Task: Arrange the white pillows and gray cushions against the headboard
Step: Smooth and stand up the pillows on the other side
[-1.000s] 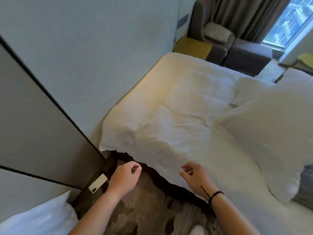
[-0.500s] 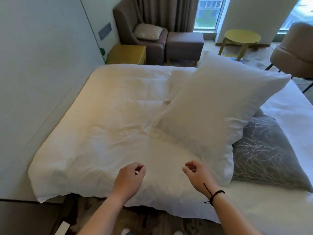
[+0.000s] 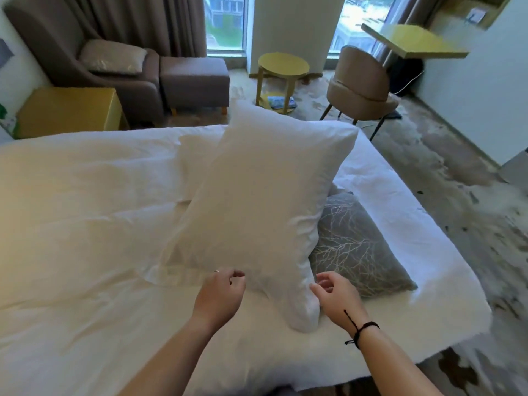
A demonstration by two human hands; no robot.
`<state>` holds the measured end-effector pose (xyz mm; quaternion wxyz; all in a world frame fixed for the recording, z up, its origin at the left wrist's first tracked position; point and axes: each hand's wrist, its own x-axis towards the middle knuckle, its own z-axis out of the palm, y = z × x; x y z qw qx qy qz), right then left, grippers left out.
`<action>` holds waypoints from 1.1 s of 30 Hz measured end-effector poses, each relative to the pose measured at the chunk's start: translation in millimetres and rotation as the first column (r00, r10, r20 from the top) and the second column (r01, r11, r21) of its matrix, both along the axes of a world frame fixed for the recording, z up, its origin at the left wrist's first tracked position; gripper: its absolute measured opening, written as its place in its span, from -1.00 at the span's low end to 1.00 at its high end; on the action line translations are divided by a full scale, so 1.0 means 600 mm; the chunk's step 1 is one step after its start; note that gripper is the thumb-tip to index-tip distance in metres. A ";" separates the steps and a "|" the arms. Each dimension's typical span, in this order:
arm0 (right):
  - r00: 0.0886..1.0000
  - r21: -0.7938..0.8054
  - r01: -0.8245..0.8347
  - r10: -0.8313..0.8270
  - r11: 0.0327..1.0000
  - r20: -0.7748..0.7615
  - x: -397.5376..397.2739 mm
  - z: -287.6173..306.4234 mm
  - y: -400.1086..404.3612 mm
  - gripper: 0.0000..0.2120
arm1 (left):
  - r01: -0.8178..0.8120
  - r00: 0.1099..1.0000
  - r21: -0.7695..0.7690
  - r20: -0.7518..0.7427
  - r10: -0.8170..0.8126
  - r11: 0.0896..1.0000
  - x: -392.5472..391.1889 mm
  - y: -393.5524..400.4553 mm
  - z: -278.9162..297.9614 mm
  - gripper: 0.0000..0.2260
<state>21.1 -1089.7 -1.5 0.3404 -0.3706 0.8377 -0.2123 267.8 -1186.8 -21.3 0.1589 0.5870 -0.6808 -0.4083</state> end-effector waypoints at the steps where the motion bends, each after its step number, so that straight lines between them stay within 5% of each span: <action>1: 0.999 -0.011 0.038 -0.038 0.999 0.011 -0.018 -0.001 -0.010 -0.71 | 0.016 1.000 -0.005 0.000 -0.016 1.000 -0.017 -0.008 -0.001 -0.82; 14: 0.916 0.102 0.167 -0.193 0.981 0.352 -0.202 -0.132 -0.252 -0.24 | -0.008 0.980 -0.045 0.197 0.017 0.999 -0.133 -0.082 -0.026 -0.69; 19: 0.742 0.165 0.231 -0.283 0.959 0.608 -0.219 -0.196 -0.310 0.05 | -0.018 0.965 -0.027 0.259 0.024 0.999 -0.177 -0.092 -0.038 -0.62; 26: 0.534 0.207 0.360 -0.383 0.910 0.754 -0.215 -0.242 -0.335 -0.38 | -0.033 0.960 -0.006 0.279 0.033 0.999 -0.210 -0.103 -0.045 -0.59; 29: 0.539 0.176 0.405 -0.390 0.897 0.746 -0.204 -0.242 -0.341 -0.64 | -0.018 0.957 -0.015 0.291 0.021 1.000 -0.219 -0.103 -0.044 -0.59; 33: 0.658 0.092 0.368 -0.329 0.925 0.678 -0.171 -0.211 -0.345 -0.80 | 0.000 0.952 -0.059 0.306 0.018 0.998 -0.235 -0.105 -0.035 -0.56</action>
